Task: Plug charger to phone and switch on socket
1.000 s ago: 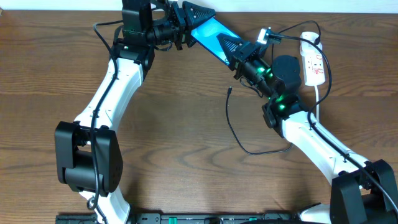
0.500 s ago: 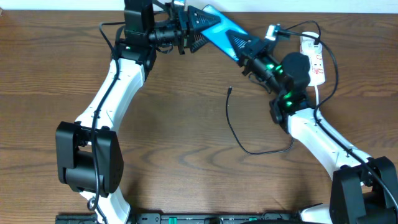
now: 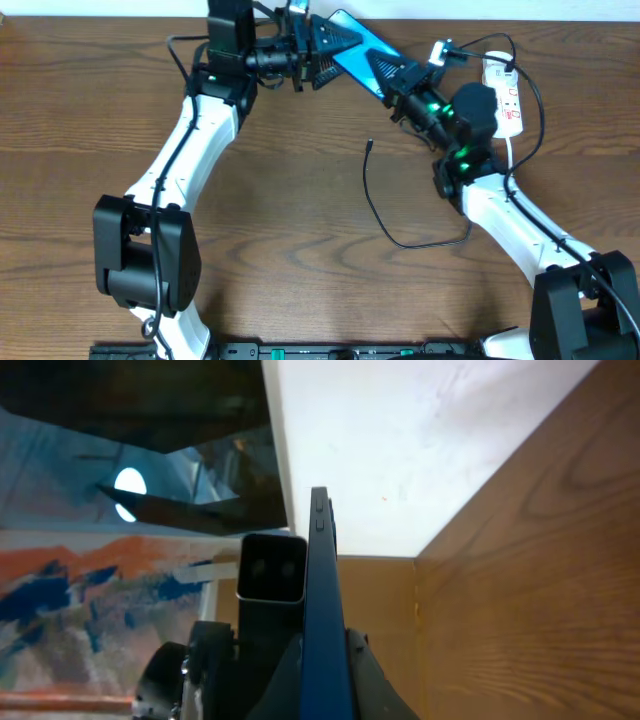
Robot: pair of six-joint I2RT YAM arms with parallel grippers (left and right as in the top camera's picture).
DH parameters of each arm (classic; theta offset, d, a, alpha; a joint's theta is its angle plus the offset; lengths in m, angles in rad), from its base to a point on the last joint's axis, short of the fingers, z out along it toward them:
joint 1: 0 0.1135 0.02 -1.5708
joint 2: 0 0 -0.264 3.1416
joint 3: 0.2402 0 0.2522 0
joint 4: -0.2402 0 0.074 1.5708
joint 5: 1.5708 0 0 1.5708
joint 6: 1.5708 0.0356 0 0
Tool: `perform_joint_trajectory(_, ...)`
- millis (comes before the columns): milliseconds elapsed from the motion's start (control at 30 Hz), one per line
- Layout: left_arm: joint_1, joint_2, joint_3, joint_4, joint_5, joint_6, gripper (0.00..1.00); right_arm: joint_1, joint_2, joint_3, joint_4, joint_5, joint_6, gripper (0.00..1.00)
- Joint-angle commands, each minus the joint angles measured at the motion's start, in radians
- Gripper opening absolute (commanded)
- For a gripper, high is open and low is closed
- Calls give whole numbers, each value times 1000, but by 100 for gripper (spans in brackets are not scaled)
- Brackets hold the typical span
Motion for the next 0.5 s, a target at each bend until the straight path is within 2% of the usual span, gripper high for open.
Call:
perform_joint_trajectory(0,-39,-11,20,13,11,59,54,51,-3,18,-10,17,-48,2)
perform_joint_trajectory(233,-45,-11,20,13,0,97,53,55,-3,18,9,-19,-48,1)
perform_joint_trajectory(400,-47,-11,20,13,-69,101,52,61,-3,18,8,-51,-48,1)
perform_joint_trajectory(467,-47,-11,20,13,-83,114,47,62,-3,18,2,-52,-50,2)
